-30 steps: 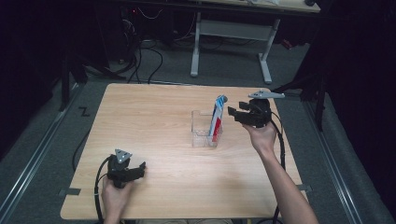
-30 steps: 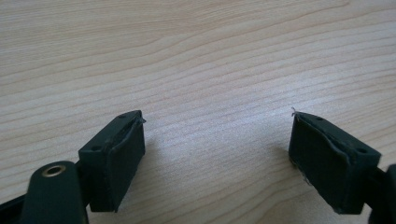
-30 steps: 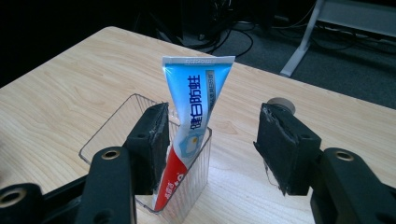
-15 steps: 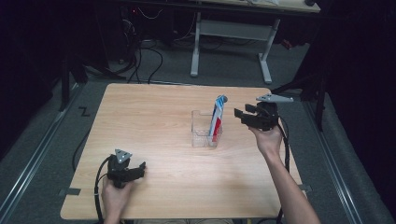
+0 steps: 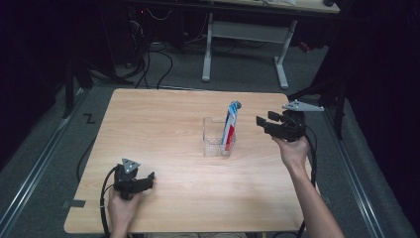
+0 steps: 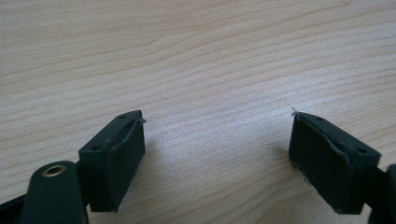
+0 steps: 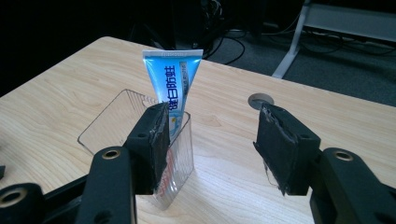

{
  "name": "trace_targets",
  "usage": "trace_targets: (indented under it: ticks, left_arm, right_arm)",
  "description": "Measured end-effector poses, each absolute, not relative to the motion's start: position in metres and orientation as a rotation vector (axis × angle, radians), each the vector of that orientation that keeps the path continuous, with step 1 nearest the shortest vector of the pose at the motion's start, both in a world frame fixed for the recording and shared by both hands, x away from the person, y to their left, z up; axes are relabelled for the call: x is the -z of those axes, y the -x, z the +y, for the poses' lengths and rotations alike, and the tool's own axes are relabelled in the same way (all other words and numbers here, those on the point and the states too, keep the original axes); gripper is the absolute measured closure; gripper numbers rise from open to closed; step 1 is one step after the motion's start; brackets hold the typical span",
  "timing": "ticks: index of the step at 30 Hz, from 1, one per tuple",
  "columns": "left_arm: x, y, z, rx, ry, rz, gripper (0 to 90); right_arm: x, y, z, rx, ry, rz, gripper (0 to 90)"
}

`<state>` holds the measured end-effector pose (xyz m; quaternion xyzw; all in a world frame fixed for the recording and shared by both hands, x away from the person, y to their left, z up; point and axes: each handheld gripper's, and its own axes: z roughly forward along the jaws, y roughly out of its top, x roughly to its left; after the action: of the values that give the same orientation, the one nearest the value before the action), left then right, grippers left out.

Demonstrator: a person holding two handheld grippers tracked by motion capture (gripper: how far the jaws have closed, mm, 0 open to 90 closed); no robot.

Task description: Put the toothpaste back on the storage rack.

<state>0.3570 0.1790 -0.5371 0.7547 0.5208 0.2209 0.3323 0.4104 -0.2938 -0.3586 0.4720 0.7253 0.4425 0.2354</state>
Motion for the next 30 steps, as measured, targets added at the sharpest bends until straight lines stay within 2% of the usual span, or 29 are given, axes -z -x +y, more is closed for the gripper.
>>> trace_targets:
  ticks: [30]
  left_arm:
    - [0.537, -0.356, 0.179, -0.575, -1.971, 1.356, 18.7]
  right_arm:
    - [0.370, -0.372, -0.342, -1.278, -1.367, 1.880, 44.6]
